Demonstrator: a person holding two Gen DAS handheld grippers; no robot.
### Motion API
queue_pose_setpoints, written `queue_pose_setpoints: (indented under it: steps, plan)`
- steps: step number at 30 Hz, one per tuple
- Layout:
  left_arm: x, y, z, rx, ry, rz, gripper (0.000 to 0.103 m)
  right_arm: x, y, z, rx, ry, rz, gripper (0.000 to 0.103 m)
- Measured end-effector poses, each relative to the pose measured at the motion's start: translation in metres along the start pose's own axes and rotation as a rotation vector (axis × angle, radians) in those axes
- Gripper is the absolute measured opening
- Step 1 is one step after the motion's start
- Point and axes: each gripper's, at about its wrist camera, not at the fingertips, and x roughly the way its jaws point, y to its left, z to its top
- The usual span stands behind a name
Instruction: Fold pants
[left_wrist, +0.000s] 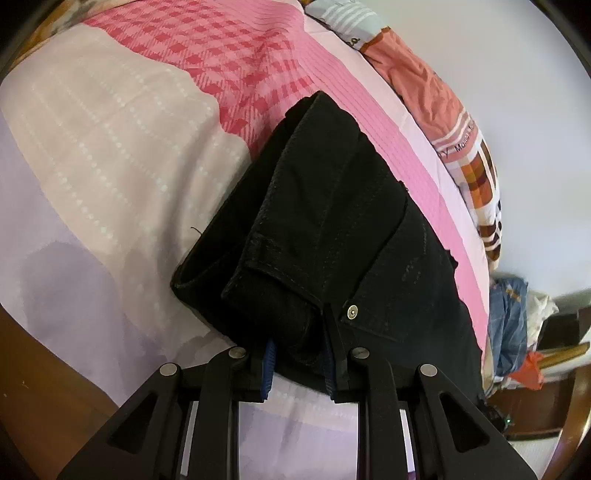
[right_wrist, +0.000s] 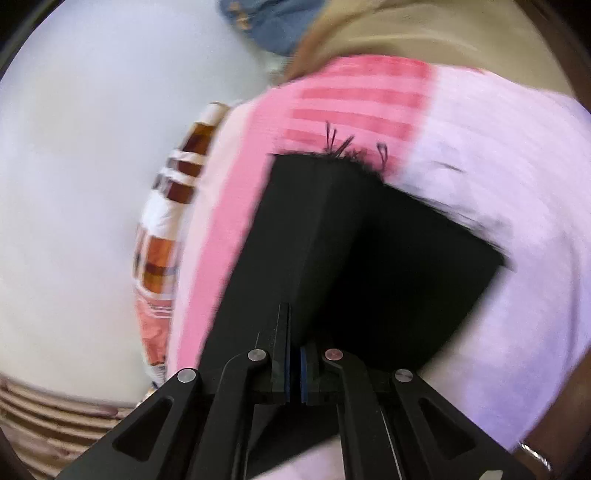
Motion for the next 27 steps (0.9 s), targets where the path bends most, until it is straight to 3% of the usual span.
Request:
queue_pose_setpoints:
  steps: [3,27]
  plan:
    - [0.0,0.0,0.001,0.013,0.004,0.005,0.023,-0.001,-0.02,-0.003,0.08,0.006,0.053,0.002]
    - [-0.001,0.001,-0.001,0.021,0.005,0.01,0.023,-0.034,-0.034,-0.004,0.095,-0.049,0.032,0.002]
